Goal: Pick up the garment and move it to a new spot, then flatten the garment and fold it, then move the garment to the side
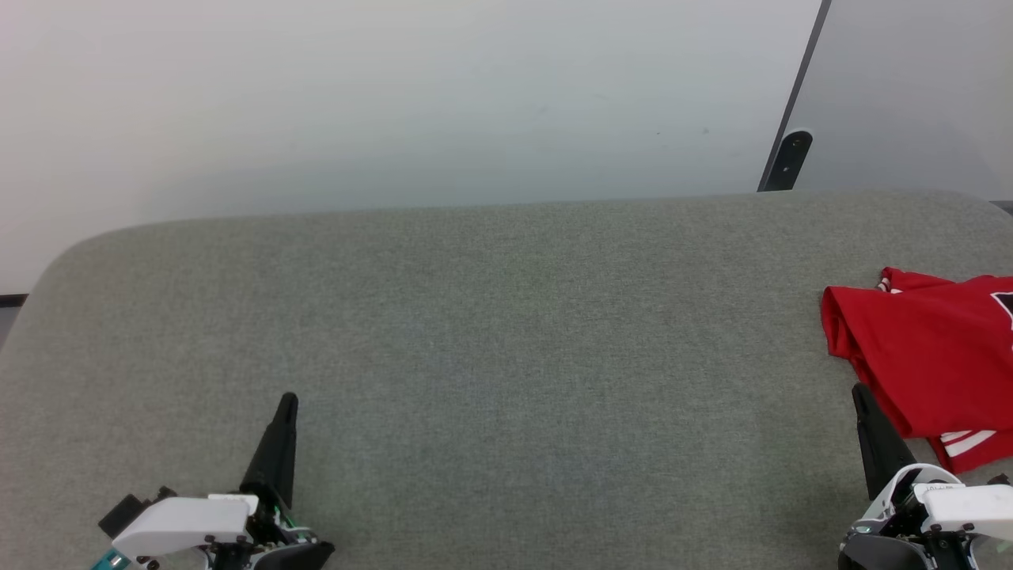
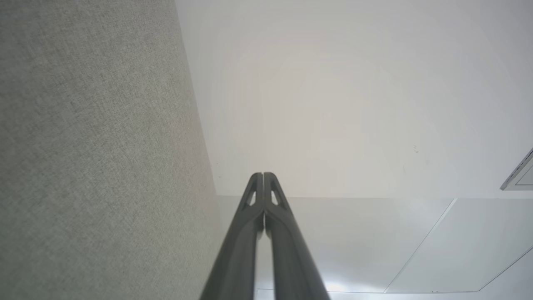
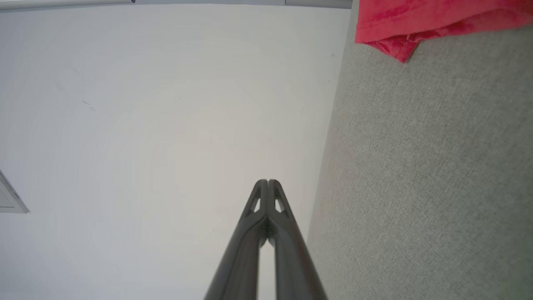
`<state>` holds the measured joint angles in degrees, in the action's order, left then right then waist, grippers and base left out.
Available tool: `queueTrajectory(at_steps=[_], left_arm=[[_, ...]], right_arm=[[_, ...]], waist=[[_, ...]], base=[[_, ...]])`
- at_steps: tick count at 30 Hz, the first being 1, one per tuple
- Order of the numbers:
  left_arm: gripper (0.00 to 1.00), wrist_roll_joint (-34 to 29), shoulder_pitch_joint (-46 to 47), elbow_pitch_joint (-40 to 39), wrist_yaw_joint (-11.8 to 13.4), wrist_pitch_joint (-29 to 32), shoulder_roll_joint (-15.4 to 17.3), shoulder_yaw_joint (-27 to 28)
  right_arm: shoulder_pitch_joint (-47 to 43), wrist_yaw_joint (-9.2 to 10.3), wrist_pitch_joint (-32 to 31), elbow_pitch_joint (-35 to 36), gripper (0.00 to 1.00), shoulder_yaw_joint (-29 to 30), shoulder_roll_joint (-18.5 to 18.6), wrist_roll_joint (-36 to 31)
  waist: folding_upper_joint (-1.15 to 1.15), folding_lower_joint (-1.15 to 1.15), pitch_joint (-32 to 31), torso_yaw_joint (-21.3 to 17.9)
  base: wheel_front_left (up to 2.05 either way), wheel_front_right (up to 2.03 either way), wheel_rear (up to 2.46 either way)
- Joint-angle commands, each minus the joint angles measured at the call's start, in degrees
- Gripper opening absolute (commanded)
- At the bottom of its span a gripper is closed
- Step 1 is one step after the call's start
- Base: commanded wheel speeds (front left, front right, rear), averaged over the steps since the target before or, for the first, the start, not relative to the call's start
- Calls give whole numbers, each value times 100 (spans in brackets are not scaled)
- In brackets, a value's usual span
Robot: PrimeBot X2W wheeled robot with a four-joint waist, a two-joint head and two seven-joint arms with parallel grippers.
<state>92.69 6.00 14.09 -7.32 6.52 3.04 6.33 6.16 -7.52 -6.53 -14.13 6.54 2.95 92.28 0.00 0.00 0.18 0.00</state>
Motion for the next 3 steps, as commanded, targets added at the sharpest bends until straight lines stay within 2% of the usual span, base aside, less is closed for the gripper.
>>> queueTrajectory(at_steps=[1,3], left_arm=[[0,-31,60,9,-37,-2,-7,18],[0,-32,60,9,-37,-1,-7,19]], right_arm=[[24,6,13,-2,0,1,-19,25],[24,6,13,-2,0,1,-19,26]], waist=[[0,0,0,0],[0,0,0,0]], base=[[0,0,0],[0,0,0]])
